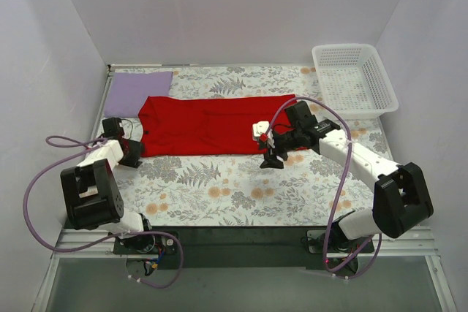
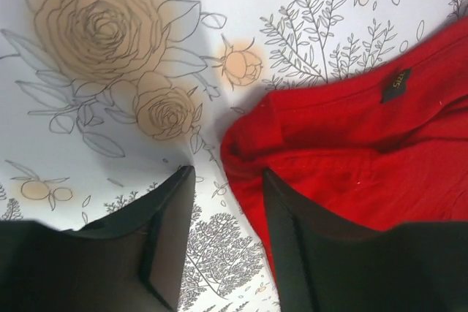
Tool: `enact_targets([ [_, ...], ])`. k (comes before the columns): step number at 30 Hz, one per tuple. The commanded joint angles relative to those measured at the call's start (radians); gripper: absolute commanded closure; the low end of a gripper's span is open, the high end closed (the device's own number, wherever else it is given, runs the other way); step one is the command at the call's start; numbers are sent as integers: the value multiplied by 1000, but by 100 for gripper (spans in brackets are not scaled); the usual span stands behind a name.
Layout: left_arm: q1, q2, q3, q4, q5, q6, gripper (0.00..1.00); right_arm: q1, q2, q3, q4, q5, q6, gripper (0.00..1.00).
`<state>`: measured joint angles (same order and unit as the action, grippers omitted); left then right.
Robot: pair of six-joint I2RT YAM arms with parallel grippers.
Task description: Fold and stack the t-shirts
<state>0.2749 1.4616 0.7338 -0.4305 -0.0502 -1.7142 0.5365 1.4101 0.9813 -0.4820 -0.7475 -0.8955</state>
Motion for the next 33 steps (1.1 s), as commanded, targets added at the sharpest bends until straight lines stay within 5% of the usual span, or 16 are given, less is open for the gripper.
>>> enact_targets([
  [1, 12, 46, 55, 18, -54, 65, 62, -30, -19, -16, 0, -24, -63, 30],
  [8, 20, 103, 116, 24, -66, 146, 100, -59, -19, -33, -13, 14, -114, 30],
  [14, 23, 85, 164, 24, -97, 229, 100, -61, -45, -157, -17, 150, -338, 32],
  [24, 27, 98, 165, 22, -48, 263, 100, -61, 30, -217, 209, 448, -310, 33],
  [33, 33, 85, 154, 19, -27, 269, 100, -76, 84, -236, 283, 546, -348, 41],
])
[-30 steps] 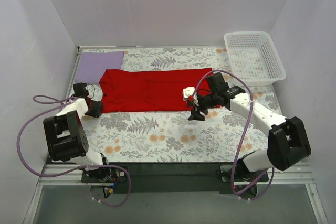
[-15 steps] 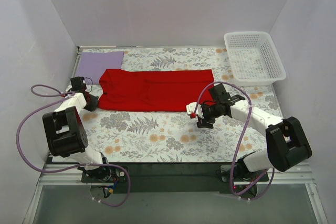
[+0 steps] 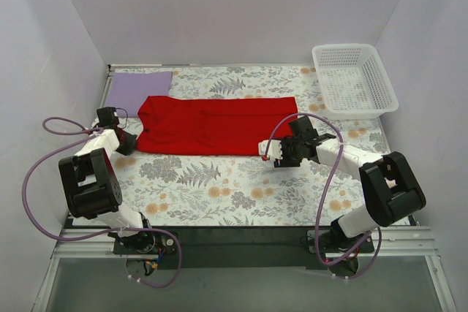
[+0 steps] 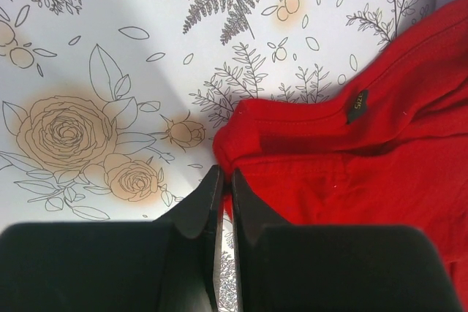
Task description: Fold and stack the t-shirts
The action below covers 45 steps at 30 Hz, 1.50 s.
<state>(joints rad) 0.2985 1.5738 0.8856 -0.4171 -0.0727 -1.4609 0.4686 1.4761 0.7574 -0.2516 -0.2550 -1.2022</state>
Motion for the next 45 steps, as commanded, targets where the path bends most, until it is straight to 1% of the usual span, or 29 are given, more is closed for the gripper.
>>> enact_targets([
  [1, 11, -29, 1, 8, -3, 17, 100, -8, 29, -13, 51, 59, -48, 42],
  [10, 13, -41, -17, 6, 17, 27, 100, -10, 87, -33, 101, 109, -83, 61],
  [13, 13, -41, -22, 8, 24, 31, 100, -13, 87, -43, 100, 120, -89, 74],
  [14, 13, -41, -23, 8, 27, 31, 100, -12, 84, -56, 97, 123, -92, 85],
  [17, 13, -43, -27, 8, 31, 37, 100, -13, 41, -104, 65, 126, -131, 99],
  [21, 13, -49, -39, 8, 45, 40, 100, -18, -49, -164, -21, 112, -175, 99],
  [23, 13, -54, -53, 6, 53, 42, 100, -18, -120, -191, -63, 106, -198, 99],
  [26, 13, -67, -76, 3, 68, 43, 100, -18, -213, -224, -162, 100, -211, 99],
  [27, 13, -77, -82, 1, 71, 45, 100, -18, -239, -239, -220, 97, -218, 99],
  [29, 13, -87, -102, -6, 71, 48, 100, -18, -318, -253, -268, 95, -221, 99],
  [33, 13, -130, -142, -14, 143, 59, 100, -18, -453, -283, -380, 99, -241, 99],
  [34, 13, -139, -152, -12, 155, 62, 100, -18, -506, -294, -435, 94, -250, 99],
  [37, 14, -170, -177, -22, 188, 76, 100, -18, -594, -313, -488, 92, -247, 99],
  [41, 14, -222, -194, -41, 198, 89, 100, -18, -661, -323, -541, 77, -206, 99],
  [42, 14, -248, -194, -45, 201, 99, 100, -18, -681, -317, -541, 71, -195, 97],
  [43, 14, -264, -183, -54, 202, 105, 100, -18, -691, -304, -541, 56, -163, 80],
  [44, 14, -280, -171, -63, 195, 112, 95, -18, -695, -267, -541, 50, -143, 66],
  [45, 14, -317, -156, -72, 192, 129, 85, -18, -701, -238, -541, 45, -123, 52],
])
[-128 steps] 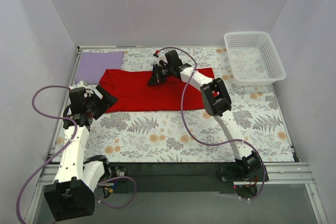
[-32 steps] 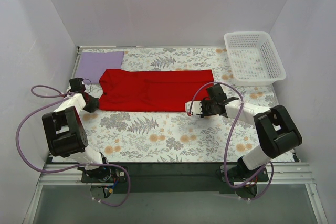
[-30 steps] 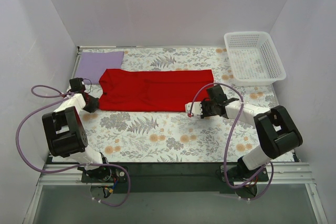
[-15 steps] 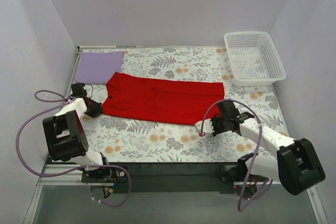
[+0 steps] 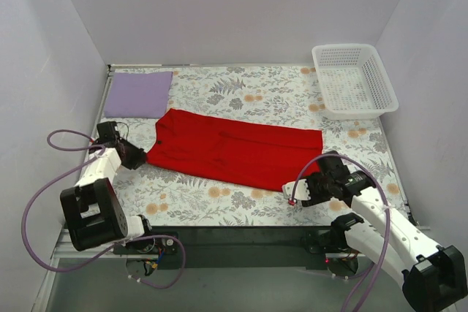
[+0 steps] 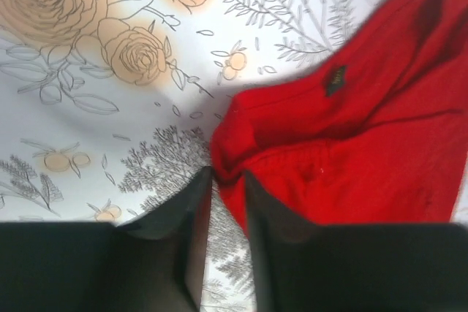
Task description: Fold and stack the t-shirts
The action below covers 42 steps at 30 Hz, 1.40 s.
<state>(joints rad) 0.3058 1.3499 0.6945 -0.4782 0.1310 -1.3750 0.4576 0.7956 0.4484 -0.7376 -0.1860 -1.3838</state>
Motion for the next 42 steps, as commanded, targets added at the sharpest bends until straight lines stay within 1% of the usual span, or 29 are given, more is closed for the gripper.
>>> enact_targets([
  [1, 7, -118, 62, -20, -8, 51, 72, -7, -22, 100, -55, -38, 83, 40],
  [2, 7, -145, 77, -17, -7, 59, 51, -8, -21, 165, -52, -47, 122, 37],
  [3, 7, -211, 86, -8, 25, 70, 42, -8, -9, 194, -37, -58, 143, 34],
  [5, 7, -276, 106, 64, 97, 112, 36, -20, 23, 251, 18, -81, 219, 26],
  [6, 7, -294, 115, 88, 189, 116, 33, -31, 84, 301, 91, -89, 344, 24],
  [7, 7, -278, 132, 123, 240, 119, 33, -49, 124, 334, 110, -154, 385, 23],
  [8, 0, -208, 166, 141, 301, 119, 33, -107, 167, 363, 122, -209, 428, 24],
  [9, -13, -160, 193, 151, 347, 120, 34, -141, 259, 392, 129, -275, 484, 25],
  [10, -29, -108, 224, 159, 413, 134, 37, -175, 305, 451, 129, -406, 514, 27],
  [11, -86, -51, 306, 152, 421, 181, 39, -233, 347, 475, 127, -471, 529, 28],
  [12, -117, 56, 356, 130, 414, 218, 40, -258, 413, 495, 129, -528, 545, 28],
  [13, -152, 110, 406, 75, 371, 256, 42, -282, 442, 521, 130, -614, 554, 29],
  [14, -209, 161, 469, 41, 339, 286, 43, -324, 468, 533, 130, -651, 566, 30],
  [15, -232, 258, 567, 12, 296, 316, 45, -342, 514, 542, 132, -685, 581, 32],
  [16, -249, 306, 621, -31, 276, 317, 48, -356, 534, 550, 130, -728, 609, 33],
  [17, -273, 396, 669, -55, 241, 304, 53, -372, 551, 553, 129, -730, 615, 34],
  [18, -284, 438, 757, -80, 220, 269, 55, -375, 565, 550, 130, -722, 618, 34],
  [19, -292, 478, 795, -123, 199, 242, 55, -378, 570, 546, 132, -705, 618, 34],
  [20, -333, 514, 827, -141, 167, 217, 55, -385, 571, 538, 135, -699, 620, 35],
  [21, -346, 575, 861, -157, 91, 161, 55, -389, 571, 533, 142, -695, 624, 35],
  [23, -370, 635, 951, -224, 20, 98, 55, -401, 571, 527, 147, -698, 632, 36],
  [24, -375, 691, 979, -250, -35, 58, 55, -405, 568, 521, 152, -698, 635, 36],
  [26, -384, 757, 1049, -315, -73, -27, 55, -416, 564, 515, 155, -707, 641, 36],
  [30, -412, 827, 1135, -416, -233, -117, 55, -427, 557, 506, 161, -708, 646, 36],
  [34, -419, 906, 1226, -517, -277, -173, 57, -435, 553, 506, 161, -710, 649, 36],
  [35, -421, 925, 1232, -520, -275, -168, 60, -436, 550, 504, 161, -710, 651, 36],
  [37, -421, 931, 1228, -511, -266, -167, 71, -439, 547, 503, 162, -714, 651, 36],
  [40, -422, 956, 1240, -504, -249, -154, 84, -445, 541, 500, 162, -714, 652, 36],
  [42, -424, 974, 1260, -504, -243, -135, 89, -445, 533, 495, 162, -719, 652, 36],
])
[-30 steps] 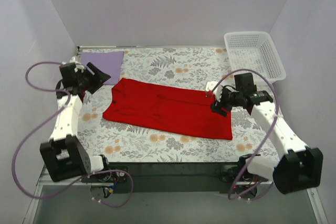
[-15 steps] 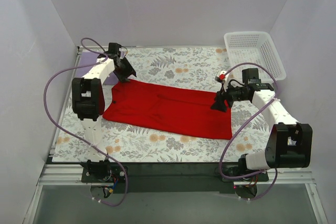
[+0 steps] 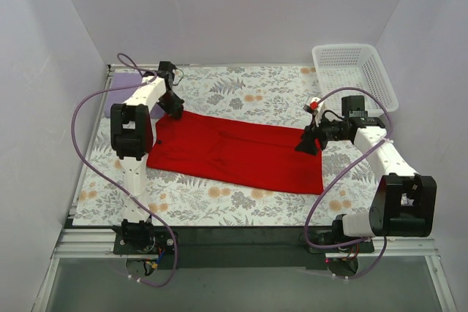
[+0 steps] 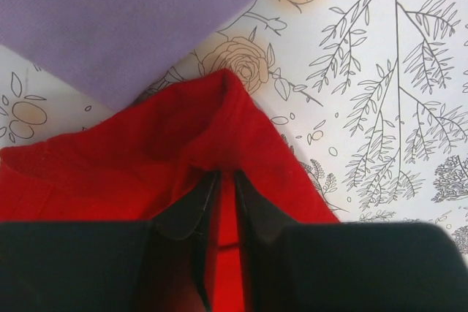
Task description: Fold and stack the t-shirts
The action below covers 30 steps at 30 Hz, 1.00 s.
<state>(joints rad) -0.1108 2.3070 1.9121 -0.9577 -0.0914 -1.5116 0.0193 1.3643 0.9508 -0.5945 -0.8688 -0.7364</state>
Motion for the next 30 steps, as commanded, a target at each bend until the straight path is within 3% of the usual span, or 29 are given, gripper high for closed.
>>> enact_targets([
  [1, -12, 22, 45, -19, -21, 8, 90, -9, -37, -9, 21, -41, 5, 36],
  [13, -47, 115, 117, -3, 45, 65, 91, -10, -50, -15, 19, -50, 3, 37],
  [20, -81, 244, 309, -19, 90, 83, 91, -10, -62, -12, 21, -50, 3, 36],
  [30, -138, 388, 458, 163, 346, 19, 91, -9, -68, -11, 21, -55, 8, 37],
])
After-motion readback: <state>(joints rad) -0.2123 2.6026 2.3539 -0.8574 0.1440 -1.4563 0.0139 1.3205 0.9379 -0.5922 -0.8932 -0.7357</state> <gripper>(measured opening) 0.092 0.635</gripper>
